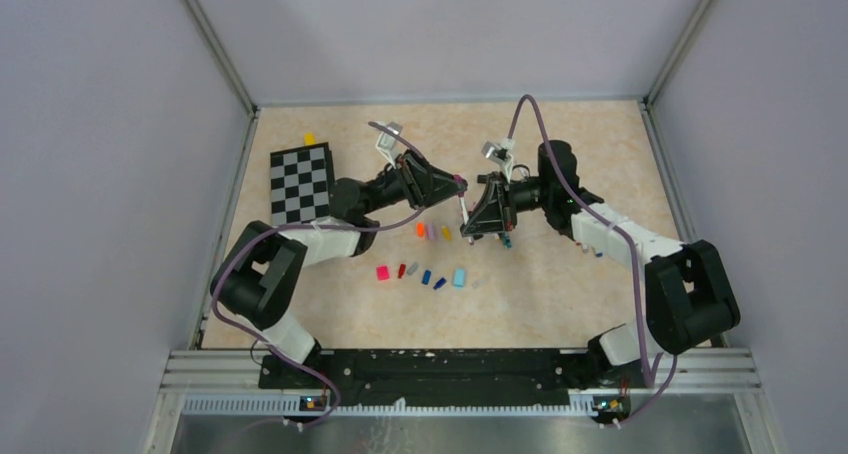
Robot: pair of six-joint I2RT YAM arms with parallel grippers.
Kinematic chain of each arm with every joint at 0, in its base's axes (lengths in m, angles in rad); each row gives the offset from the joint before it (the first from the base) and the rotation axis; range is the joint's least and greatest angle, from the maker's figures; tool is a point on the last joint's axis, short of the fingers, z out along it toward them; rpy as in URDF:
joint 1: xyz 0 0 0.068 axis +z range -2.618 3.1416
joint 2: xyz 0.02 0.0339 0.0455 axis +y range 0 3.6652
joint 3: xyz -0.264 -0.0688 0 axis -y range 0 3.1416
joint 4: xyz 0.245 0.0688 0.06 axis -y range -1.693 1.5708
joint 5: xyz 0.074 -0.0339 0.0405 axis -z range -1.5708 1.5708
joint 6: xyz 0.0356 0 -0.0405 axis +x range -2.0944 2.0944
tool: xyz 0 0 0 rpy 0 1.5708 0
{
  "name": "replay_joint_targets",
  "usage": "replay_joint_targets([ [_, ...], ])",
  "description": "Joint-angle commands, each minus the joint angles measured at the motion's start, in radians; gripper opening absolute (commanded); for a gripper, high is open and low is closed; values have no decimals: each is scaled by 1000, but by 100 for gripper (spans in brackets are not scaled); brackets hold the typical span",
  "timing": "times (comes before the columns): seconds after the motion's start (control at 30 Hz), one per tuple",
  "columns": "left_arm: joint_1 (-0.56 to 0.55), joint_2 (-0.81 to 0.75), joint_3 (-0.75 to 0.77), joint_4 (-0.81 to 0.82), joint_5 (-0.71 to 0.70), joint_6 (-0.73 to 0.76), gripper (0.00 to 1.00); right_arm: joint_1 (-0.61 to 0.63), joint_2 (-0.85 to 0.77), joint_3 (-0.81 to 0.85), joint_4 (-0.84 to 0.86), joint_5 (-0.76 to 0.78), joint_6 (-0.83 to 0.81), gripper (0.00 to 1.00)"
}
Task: Open the pen caps
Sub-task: Open the pen cap from the pen.
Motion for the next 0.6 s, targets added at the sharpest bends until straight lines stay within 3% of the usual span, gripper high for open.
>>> replay_joint_targets([
  [0.0,-16,9,44,76,45,-24,33,10,6,47,19,-2,-17,0],
  [0.13,-18,12,52,86,57,-33,24,11,4,47,19,-2,-18,0],
  [0.3,-17,32,95,105,91,-61,0,11,4,47,20,-15,-20,0],
  [0.47,80,16,278,-25,99,-27,0,15,-4,-5,76,-70,4,0],
  [0.57,177,2,405,-83,12,-7,0,24,-36,-73,111,-107,-24,0],
])
